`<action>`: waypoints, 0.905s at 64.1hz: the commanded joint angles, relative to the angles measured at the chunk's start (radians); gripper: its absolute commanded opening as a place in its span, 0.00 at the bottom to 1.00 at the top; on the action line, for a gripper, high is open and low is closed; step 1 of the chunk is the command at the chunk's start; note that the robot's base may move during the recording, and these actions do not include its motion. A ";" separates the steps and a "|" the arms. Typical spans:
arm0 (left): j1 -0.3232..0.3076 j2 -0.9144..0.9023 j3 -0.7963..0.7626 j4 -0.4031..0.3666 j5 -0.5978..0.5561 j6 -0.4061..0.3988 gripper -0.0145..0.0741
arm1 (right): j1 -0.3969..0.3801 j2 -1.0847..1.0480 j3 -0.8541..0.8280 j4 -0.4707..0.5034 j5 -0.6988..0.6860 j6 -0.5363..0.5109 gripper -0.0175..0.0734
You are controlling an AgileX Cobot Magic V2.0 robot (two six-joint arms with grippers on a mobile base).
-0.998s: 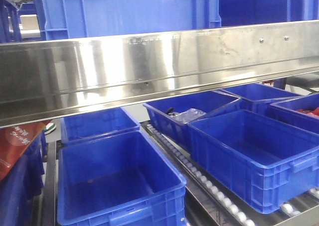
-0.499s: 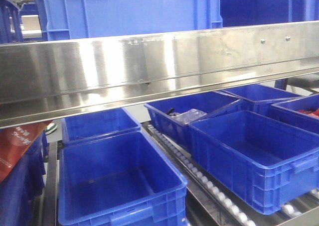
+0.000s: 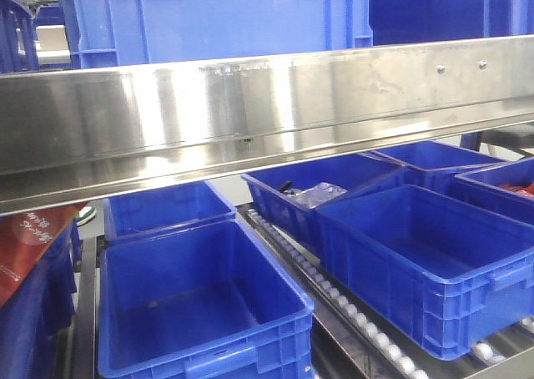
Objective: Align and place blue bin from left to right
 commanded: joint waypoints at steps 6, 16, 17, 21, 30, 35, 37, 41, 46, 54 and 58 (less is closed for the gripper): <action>0.002 -0.012 0.003 -0.011 -0.010 0.000 0.18 | 0.002 -0.008 0.007 -0.005 -0.016 -0.009 0.11; 0.002 -0.012 0.003 -0.011 -0.010 0.000 0.18 | 0.002 -0.008 0.007 -0.005 -0.022 -0.009 0.11; 0.002 -0.012 0.003 -0.011 -0.010 0.000 0.18 | 0.002 -0.008 0.007 -0.005 -0.022 -0.009 0.11; 0.002 -0.012 0.003 -0.011 -0.010 0.000 0.18 | 0.002 -0.008 0.007 -0.005 -0.022 -0.009 0.11; 0.002 -0.012 0.003 -0.011 -0.010 0.000 0.18 | 0.002 -0.008 0.007 -0.005 -0.022 -0.009 0.11; 0.002 -0.012 0.003 -0.011 -0.010 0.000 0.18 | 0.002 -0.008 0.007 -0.005 -0.022 -0.009 0.11; 0.002 -0.012 0.003 -0.011 -0.010 0.000 0.18 | 0.002 -0.008 0.007 -0.005 -0.022 -0.009 0.11; 0.009 -0.010 0.013 -0.011 -0.013 0.000 0.18 | 0.002 -0.008 0.007 -0.005 -0.022 -0.009 0.11; 0.053 -0.010 0.045 -0.014 -0.041 0.000 0.18 | 0.002 -0.008 0.007 -0.005 -0.022 -0.009 0.11; 0.163 -0.024 0.159 -0.077 -0.175 0.000 0.18 | 0.002 -0.008 0.007 -0.005 -0.022 -0.009 0.11; 0.211 -0.037 0.250 -0.088 -0.251 0.000 0.18 | 0.002 -0.008 0.007 -0.005 -0.022 -0.009 0.11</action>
